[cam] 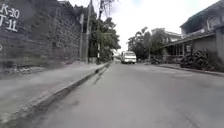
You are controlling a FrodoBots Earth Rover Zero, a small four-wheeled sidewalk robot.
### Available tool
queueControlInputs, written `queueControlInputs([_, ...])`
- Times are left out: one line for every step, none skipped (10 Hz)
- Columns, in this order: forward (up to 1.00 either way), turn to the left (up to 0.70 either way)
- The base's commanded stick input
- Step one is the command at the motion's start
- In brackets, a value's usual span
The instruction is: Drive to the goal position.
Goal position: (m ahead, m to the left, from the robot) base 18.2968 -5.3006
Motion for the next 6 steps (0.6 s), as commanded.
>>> queueControlInputs([1.0,-0.03])
queueControlInputs([1.0,0.0])
queueControlInputs([1.0,0.0])
queueControlInputs([1.0,0.0])
queueControlInputs([1.0,0.0])
queueControlInputs([1.0,0.0])
